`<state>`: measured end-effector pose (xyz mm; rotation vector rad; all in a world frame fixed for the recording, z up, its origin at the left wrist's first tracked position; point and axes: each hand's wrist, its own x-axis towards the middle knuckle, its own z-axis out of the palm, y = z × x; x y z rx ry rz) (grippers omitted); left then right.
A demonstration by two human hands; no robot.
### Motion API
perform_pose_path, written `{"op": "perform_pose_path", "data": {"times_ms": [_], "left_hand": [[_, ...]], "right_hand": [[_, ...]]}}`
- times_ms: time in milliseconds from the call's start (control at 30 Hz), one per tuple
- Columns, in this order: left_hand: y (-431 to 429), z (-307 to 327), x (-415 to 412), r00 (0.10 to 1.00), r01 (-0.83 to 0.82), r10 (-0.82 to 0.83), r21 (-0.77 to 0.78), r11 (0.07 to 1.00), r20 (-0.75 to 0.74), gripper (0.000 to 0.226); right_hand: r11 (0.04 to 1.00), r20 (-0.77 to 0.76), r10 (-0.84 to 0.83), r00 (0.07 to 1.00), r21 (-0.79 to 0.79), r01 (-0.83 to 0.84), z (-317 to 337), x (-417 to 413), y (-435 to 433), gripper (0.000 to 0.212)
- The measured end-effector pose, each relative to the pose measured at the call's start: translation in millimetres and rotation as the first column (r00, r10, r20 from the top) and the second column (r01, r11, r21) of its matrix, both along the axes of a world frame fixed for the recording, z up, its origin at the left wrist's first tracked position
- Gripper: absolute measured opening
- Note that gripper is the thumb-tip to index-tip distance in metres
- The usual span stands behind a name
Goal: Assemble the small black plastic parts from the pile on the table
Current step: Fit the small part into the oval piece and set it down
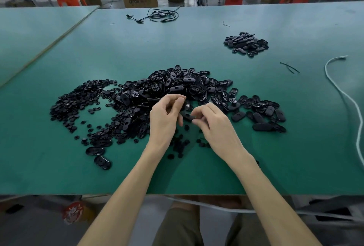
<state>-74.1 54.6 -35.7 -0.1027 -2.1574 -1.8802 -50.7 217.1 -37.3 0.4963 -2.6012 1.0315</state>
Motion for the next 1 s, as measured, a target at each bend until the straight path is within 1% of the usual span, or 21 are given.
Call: {"op": "perform_pose_path", "data": {"times_ms": [100,300,400,500,567,800,1000], "left_hand": [[-1,0,1,1.000,0.018,-0.018,-0.046,0.999,-0.011,0.010],[1,1,1,0.998,0.051,-0.052,-0.060,0.997,-0.029,0.010],[2,1,2,0.993,0.115,-0.116,-0.032,0.993,-0.038,0.018],[2,0,1,0.991,0.135,-0.136,-0.033,0.990,-0.012,0.024],[2,-1,0,0.990,0.141,-0.141,-0.036,0.989,0.000,0.024],[3,0,1,0.988,0.155,-0.155,0.003,0.988,-0.012,0.020],[4,1,1,0.985,0.173,-0.173,0.001,0.985,-0.002,0.014]], "right_hand": [[0.991,0.049,-0.027,0.998,-0.133,0.033,-1,-2,3,0.013],[0.960,0.102,-0.028,0.994,-0.275,0.055,0,-3,6,0.018],[0.933,0.126,-0.054,0.991,-0.347,0.095,2,-4,9,0.019],[0.888,0.177,-0.065,0.982,-0.439,0.138,3,-5,11,0.019],[0.859,0.203,-0.058,0.978,-0.489,0.152,3,-5,13,0.019],[0.825,0.228,-0.027,0.973,-0.545,0.150,2,-7,15,0.023],[0.795,0.226,-0.038,0.973,-0.584,0.167,1,-8,17,0.021]]}}
